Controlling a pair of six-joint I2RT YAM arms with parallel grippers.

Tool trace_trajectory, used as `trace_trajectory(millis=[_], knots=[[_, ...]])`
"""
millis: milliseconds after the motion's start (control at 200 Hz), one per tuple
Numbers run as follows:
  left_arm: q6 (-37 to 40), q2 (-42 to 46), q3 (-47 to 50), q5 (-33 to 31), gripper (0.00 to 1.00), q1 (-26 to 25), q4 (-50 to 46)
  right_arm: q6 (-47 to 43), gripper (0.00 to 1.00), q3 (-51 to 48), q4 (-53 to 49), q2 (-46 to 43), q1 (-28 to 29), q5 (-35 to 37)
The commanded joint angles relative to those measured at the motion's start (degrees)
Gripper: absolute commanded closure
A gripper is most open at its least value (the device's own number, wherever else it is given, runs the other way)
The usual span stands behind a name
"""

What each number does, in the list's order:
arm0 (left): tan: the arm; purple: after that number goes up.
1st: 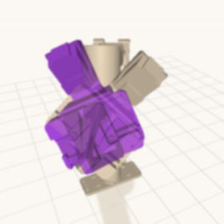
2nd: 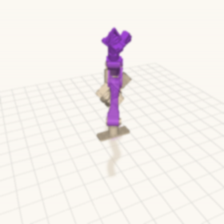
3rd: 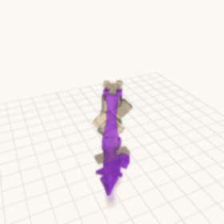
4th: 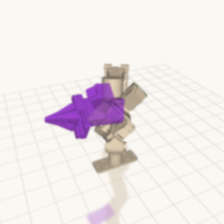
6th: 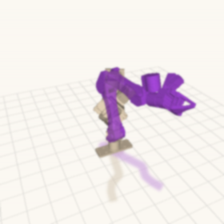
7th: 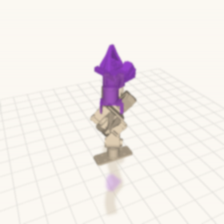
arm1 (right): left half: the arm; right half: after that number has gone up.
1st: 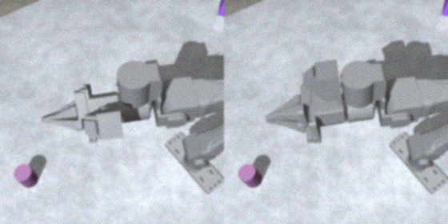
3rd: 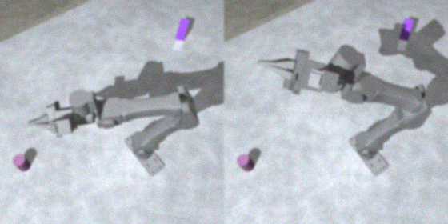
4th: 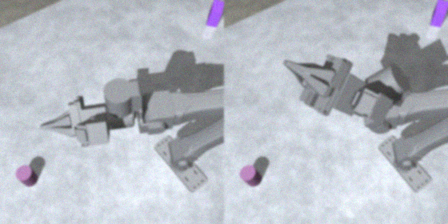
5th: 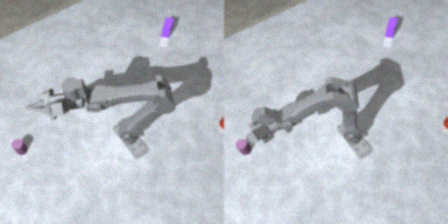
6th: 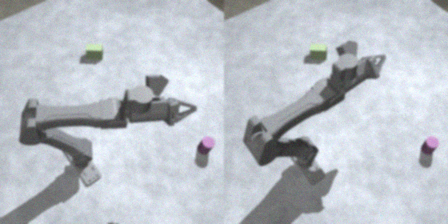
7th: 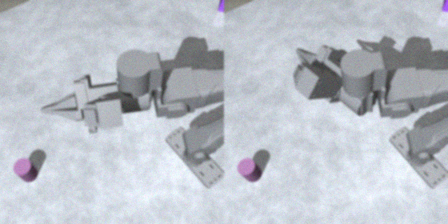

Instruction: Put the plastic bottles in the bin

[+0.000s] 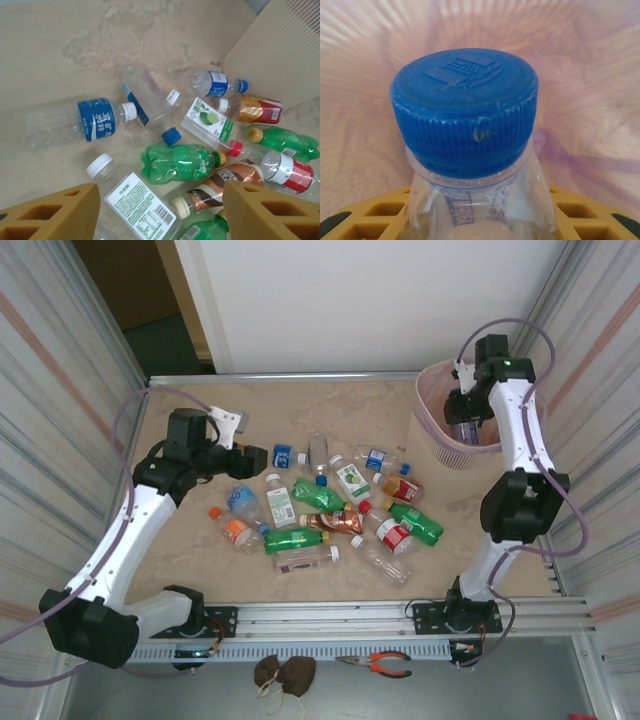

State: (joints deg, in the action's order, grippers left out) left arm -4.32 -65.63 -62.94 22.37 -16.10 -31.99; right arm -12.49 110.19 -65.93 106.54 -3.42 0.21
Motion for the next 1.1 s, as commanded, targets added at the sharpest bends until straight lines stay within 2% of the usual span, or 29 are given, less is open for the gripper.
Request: trace_trajectory(millis=[0, 215, 421, 561, 872, 1092], knots=[[0.49, -0.66, 1.87, -1.69, 0.34, 0.88, -1.86, -0.9, 0.6, -0.54, -3.0, 3.61, -0.43, 0.66], [0.55, -2.69, 4.59, -6.21, 0.34, 1.41, -4.9, 0.08, 0.6, -7.87, 1.39, 7.99, -0.54, 0.05], [-3.38, -3.6, 6.66, -10.11, 0.34, 1.62, -6.07, 0.93, 0.57, -11.05, 3.51, 11.58, -0.8, -0.62], [-6.13, -1.75, 8.87, -11.45, 0.33, 1.69, -4.83, 1.23, 0.51, -12.85, 4.8, 12.13, -0.8, -0.67], [-11.64, 2.34, 10.68, -12.37, 0.32, 1.92, -5.17, 2.37, 0.29, -12.98, 4.95, 8.37, -0.69, -2.28], [-18.14, 6.59, 12.11, -15.39, 0.32, 1.89, -5.69, 3.33, 0.23, -12.66, 4.68, 2.25, -0.53, -3.09]])
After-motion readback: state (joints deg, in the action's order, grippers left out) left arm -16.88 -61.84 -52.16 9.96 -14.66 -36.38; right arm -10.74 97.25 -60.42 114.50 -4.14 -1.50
